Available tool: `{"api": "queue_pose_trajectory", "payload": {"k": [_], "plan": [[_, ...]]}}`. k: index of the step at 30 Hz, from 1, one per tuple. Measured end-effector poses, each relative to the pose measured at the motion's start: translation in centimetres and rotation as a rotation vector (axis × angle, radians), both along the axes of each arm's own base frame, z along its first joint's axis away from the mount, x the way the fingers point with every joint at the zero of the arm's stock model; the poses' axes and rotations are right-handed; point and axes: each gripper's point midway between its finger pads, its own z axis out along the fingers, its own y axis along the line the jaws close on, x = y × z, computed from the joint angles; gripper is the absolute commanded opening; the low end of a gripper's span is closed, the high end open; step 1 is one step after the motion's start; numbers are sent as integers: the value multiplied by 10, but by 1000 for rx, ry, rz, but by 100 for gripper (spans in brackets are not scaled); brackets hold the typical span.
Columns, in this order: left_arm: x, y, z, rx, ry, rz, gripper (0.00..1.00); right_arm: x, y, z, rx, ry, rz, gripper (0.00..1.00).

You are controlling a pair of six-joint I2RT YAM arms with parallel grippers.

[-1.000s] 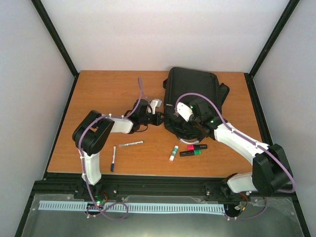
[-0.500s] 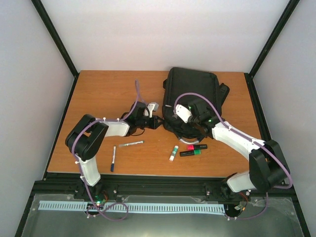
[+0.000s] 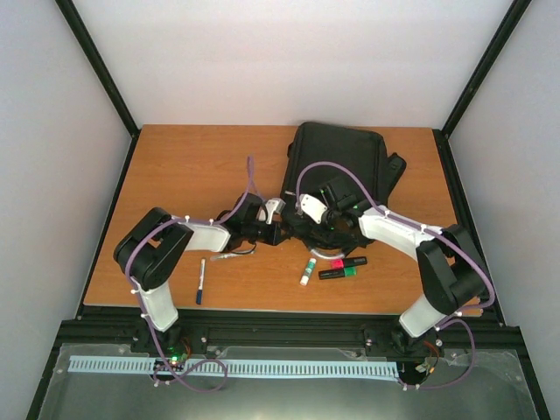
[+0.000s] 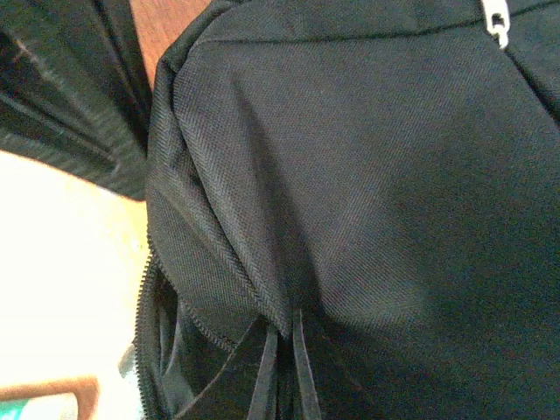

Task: Pack the student bag
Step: Zip the student bag at the center of the board.

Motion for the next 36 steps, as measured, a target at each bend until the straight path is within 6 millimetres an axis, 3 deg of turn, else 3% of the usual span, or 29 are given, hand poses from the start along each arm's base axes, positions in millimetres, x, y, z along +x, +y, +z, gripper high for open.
{"api": "queue_pose_trajectory", "payload": {"k": [8, 10, 13, 16, 19, 22, 25, 30, 36], "plan": [[-26, -15, -1, 2, 6, -64, 1, 0, 8, -11, 9, 47, -9, 3], [-31, -20, 2, 0, -4, -78, 1, -1, 8, -11, 11, 52, -7, 7], [-32, -22, 5, 0, -14, -79, 1, -2, 9, -7, 23, 59, -4, 34], [-33, -20, 6, 12, -13, -72, 1, -3, 3, 7, 80, 79, -20, 49], [-34, -18, 10, 24, -19, -68, 1, 14, -28, 36, 171, 70, -112, 56], [-33, -17, 13, 31, -22, -67, 1, 47, -80, 67, 247, 25, -269, 58], [-33, -17, 13, 38, -21, -66, 1, 70, -124, 76, 277, 9, -403, 60], [-34, -16, 11, 46, -18, -63, 1, 93, -171, 50, 283, 102, -579, 65], [-31, -16, 12, 67, -20, -61, 1, 107, -193, -1, 274, 268, -711, 67]]}}
